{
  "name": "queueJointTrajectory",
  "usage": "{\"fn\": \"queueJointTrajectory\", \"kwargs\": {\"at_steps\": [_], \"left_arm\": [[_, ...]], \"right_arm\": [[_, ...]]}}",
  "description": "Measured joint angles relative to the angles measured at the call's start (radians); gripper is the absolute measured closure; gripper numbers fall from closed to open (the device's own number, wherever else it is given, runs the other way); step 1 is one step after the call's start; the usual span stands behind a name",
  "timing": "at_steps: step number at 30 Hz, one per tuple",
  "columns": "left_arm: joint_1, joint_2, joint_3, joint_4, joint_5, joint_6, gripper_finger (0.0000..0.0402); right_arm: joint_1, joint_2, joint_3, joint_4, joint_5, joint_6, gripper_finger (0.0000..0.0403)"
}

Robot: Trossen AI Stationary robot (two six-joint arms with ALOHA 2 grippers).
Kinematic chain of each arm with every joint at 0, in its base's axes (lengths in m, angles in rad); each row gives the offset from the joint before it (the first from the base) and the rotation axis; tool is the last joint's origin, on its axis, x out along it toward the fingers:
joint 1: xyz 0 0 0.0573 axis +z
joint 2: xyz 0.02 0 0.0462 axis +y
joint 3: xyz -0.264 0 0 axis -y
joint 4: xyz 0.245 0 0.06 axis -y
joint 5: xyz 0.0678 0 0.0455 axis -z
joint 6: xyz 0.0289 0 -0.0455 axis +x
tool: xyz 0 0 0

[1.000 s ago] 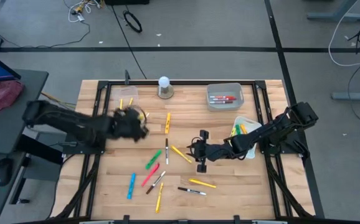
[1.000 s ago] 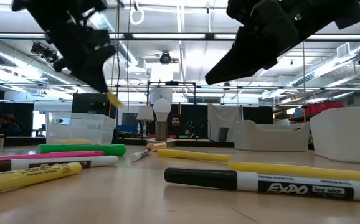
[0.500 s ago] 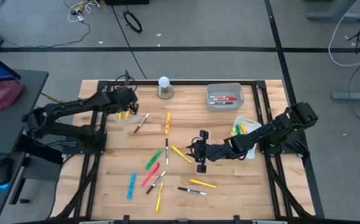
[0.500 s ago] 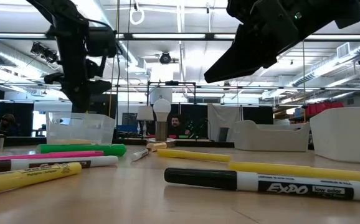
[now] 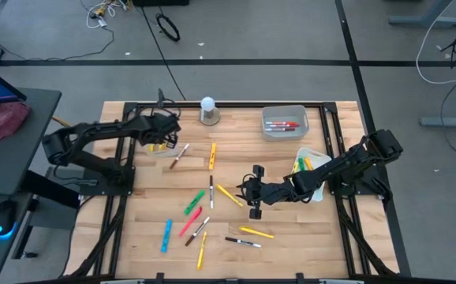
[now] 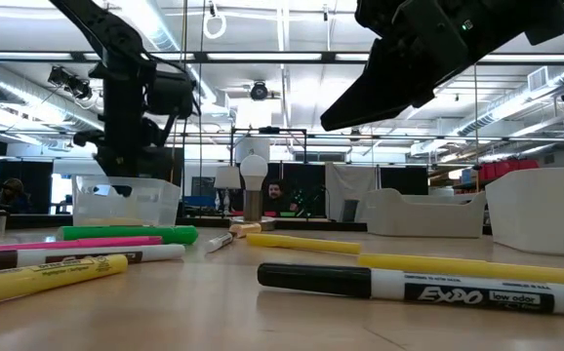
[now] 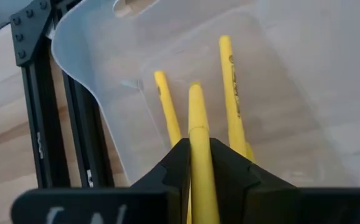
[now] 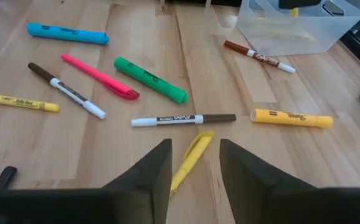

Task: Pick & Place Markers
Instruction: Put the yellow pen into the transparent bin, then put the green highlighter pen into the white bin

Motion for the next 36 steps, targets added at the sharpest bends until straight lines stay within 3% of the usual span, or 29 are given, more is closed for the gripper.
{"fn": "queueJointTrajectory", "kwargs": {"at_steps": [5,13,21,28,36], "left_arm": [[0.0,0.026,0.002,0.007,-0.033,0.031,0.0321],[0.013,-0.019,0.001,-0.008,-0.078,0.085,0.0236],[-0.06,-0.243,0.0,-0.002,-0.098,0.105,0.0205],[-0.355,-0.424,0.0,0.103,-0.1,0.022,0.0218],[-0.89,-0.336,0.0,0.326,-0.277,-0.01,0.0225]], "right_arm": [[0.0,0.0,0.0,-0.001,0.0,0.0,0.0266],[0.0,0.0,0.0,-0.001,0.0,0.0,0.0266],[-0.001,0.0,0.0,0.0,0.0,0.037,0.0266],[-0.001,0.0,0.0,0.0,0.0,0.077,0.0266],[0.0,0.0,0.0,0.0,0.0,0.076,0.0266]]}}
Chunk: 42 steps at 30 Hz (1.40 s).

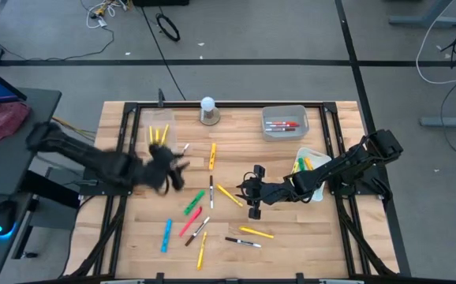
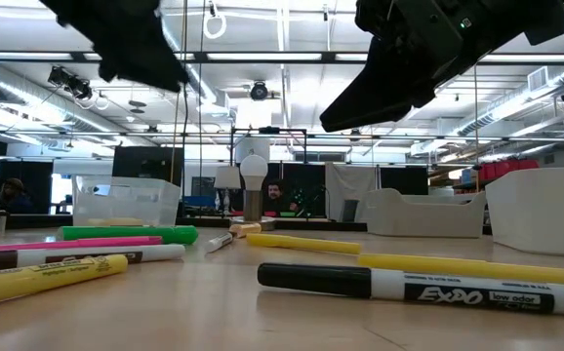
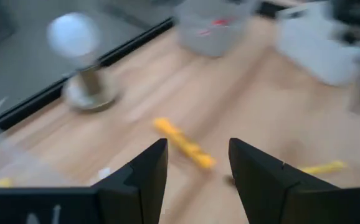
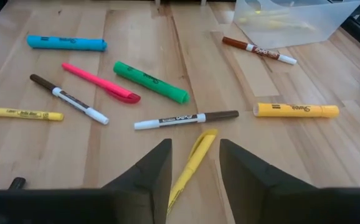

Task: Pick & Place Markers
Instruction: Put the green highlighter pen into the white bin

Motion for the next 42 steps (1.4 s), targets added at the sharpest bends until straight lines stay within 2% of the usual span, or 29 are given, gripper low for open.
{"fn": "queueJointTrajectory", "kwargs": {"at_steps": [5,8,11,17,22,26,34,38,42], "left_arm": [[-0.25,0.153,0.0,0.045,-0.151,-0.079,0.0225],[-0.331,0.26,0.0,0.048,-0.154,-0.18,0.0225],[-0.367,0.375,0.0,0.055,-0.125,-0.297,0.0225],[-0.352,0.552,0.0,0.079,-0.106,-0.464,0.0216],[-0.322,0.625,0.0,0.104,0.005,-0.492,0.019],[-0.314,0.65,0.0,0.123,0.041,-0.492,0.0185],[-0.288,0.65,-0.002,0.078,0.097,-0.491,0.023],[-0.276,0.647,-0.062,0.126,0.129,-0.523,0.0255],[-0.285,0.644,-0.132,0.21,0.113,-0.557,0.0279]], "right_arm": [[0.0,0.0,0.0,-0.001,0.0,0.0,0.0266],[0.0,0.0,0.0,0.0,0.0,0.0,0.0266],[0.0,0.0,0.0,0.001,0.0,0.0,0.0266],[0.0,0.0,0.0,0.001,0.0,0.0,0.0266],[0.0,0.0,0.0,0.0,0.0,0.0,0.0266],[0.0,0.0,0.0,0.001,0.0,0.0,0.0266],[0.0,0.0,0.0,0.001,0.0,-0.001,0.0266],[0.0,0.0,0.0,0.001,0.0,0.0,0.0266],[0.0,0.0,0.0,0.001,0.0,-0.001,0.0266]]}}
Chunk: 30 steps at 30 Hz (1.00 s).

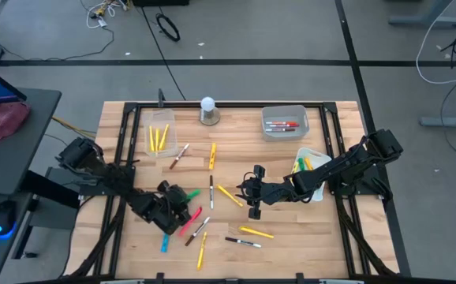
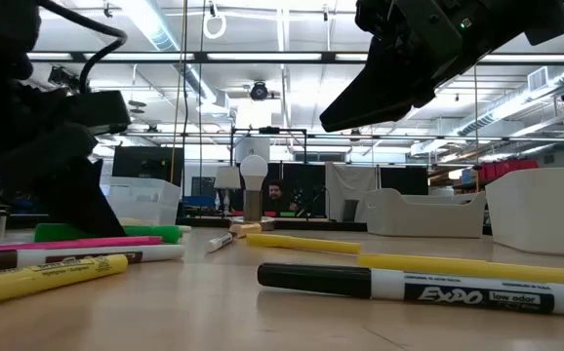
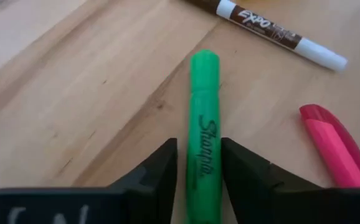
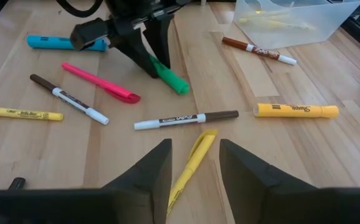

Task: Pick & Place Markers
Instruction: Put the green highlighter pen into the white bin

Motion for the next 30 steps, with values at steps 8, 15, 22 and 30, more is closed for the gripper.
{"fn": "queueJointTrajectory", "kwargs": {"at_steps": [8,15,22,30], "left_arm": [[-0.007,-0.002,0.011,0.084,-0.103,0.25,0.0331],[0.032,-0.008,0.116,0.299,-0.225,0.631,0.0331],[0.07,-0.008,0.2,0.517,-0.198,0.955,0.0325],[0.071,-0.008,0.236,0.523,-0.182,1.011,0.0324]], "right_arm": [[0.0,0.0,0.0,0.0,0.0,-0.004,0.0266],[0.0,0.012,0.0,0.03,-0.085,-0.053,0.0263],[0.0,0.138,0.0,0.273,-0.073,-0.127,0.0217],[0.002,0.238,-0.001,0.621,-0.071,-0.207,0.0199]]}}
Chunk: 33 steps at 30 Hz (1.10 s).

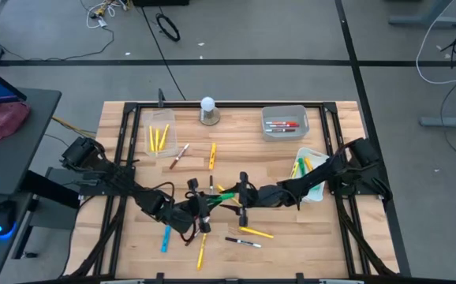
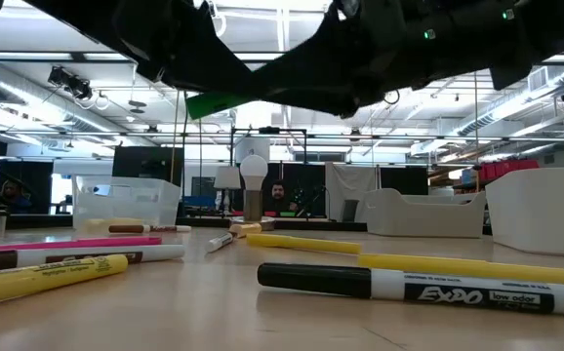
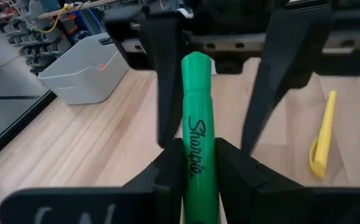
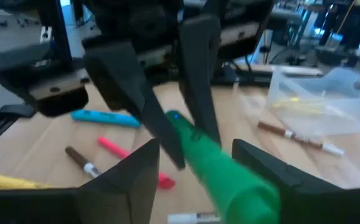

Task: Pick & Place Markers
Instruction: Put the green highlighter pen into the white bin

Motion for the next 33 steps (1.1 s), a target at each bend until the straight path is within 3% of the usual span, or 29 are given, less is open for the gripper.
{"fn": "queueJointTrajectory", "kwargs": {"at_steps": [12,21,28,33], "left_arm": [[-0.003,0.0,0.001,-0.002,0.02,0.005,0.0316],[0.004,0.0,0.002,-0.012,0.018,-0.002,0.0278],[0.026,-0.002,0.002,-0.058,0.008,-0.074,0.0196],[0.046,-0.002,0.002,-0.081,0.012,-0.131,0.0156]], "right_arm": [[0.011,-0.014,0.0,-0.011,-0.02,-0.009,0.0273],[0.017,-0.048,0.001,-0.097,-0.023,0.015,0.0346],[0.047,-0.275,0.005,-0.639,0.094,0.152,0.0346],[0.089,-0.482,0.081,-1.272,0.164,0.399,0.0346]]}}
